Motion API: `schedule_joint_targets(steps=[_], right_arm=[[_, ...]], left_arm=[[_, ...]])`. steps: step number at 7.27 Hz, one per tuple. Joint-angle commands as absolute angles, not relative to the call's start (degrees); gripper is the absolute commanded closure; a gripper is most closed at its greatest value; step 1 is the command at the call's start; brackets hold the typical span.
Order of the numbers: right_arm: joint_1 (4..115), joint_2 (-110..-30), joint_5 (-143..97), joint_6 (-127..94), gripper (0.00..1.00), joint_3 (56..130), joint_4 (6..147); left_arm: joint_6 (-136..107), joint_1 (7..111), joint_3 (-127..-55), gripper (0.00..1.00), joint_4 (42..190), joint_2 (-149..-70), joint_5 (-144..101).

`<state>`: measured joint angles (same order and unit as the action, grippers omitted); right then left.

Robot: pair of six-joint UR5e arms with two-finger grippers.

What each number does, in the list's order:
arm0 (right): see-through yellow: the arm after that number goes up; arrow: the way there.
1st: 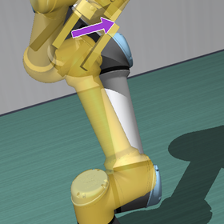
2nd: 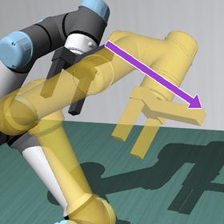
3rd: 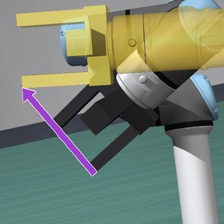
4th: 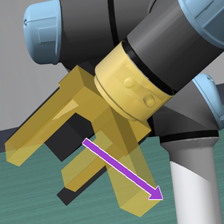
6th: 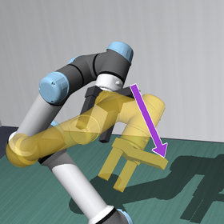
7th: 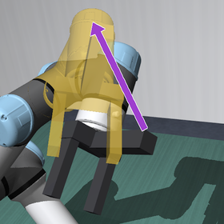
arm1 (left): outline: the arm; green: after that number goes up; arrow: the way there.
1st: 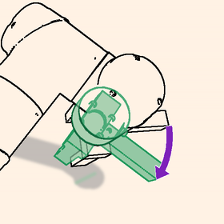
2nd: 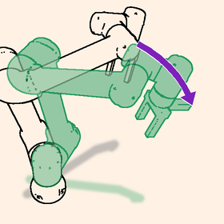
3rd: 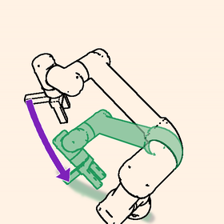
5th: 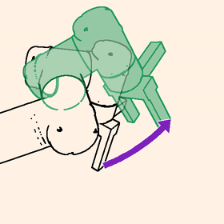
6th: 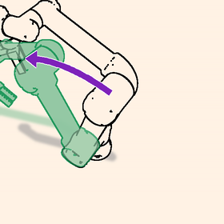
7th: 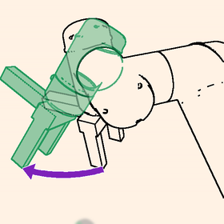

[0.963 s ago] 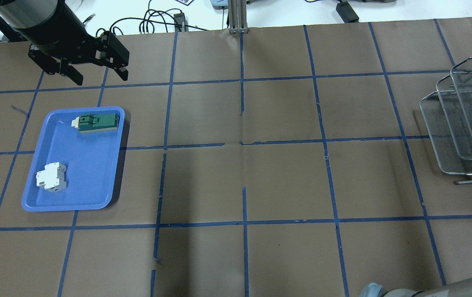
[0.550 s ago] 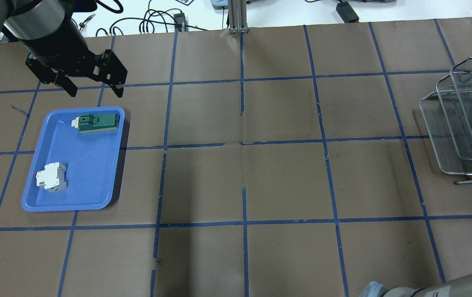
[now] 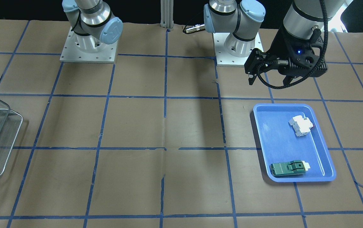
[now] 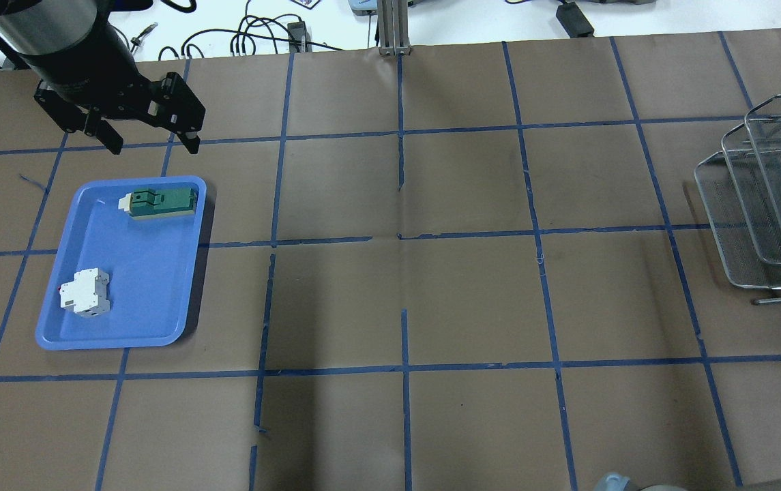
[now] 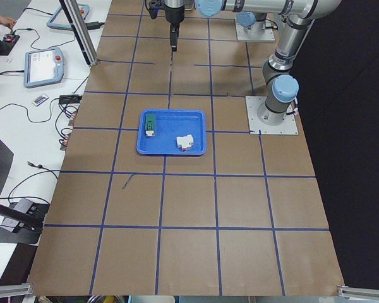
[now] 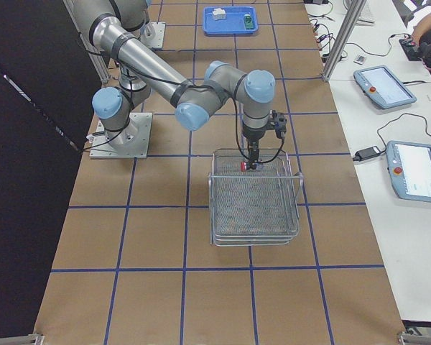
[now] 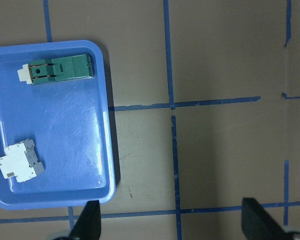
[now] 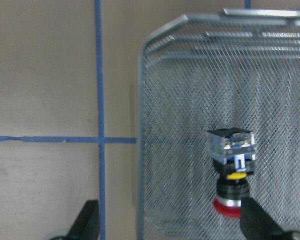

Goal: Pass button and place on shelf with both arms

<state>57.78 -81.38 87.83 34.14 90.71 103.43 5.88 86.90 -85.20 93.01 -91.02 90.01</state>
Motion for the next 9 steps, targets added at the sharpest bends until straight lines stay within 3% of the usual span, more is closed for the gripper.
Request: schedule_joint_targets(steps=[1,3,5,9], right_arm=[[71.21,-87.17,88.15,28.40,0.00,85.90,95.14],[82.30,-88.24,87.63,12.94,0.00,80.96,88.88],[91.20,-87.02,87.98,-2.68,0.00,81.12,89.20],[91.41,-86.22,89.39,-2.37,0.00,81.21,89.03]], left_arm=[[5.89,87.01,-85.86,0.00,93.25,-90.44,89.65],[5.98,87.01,-84.64,0.00,93.16,-91.05,89.39],[5.89,86.92,-84.46,0.00,93.16,-91.23,89.74],[6.42,87.01,-84.72,0.00,93.08,-91.32,89.65]])
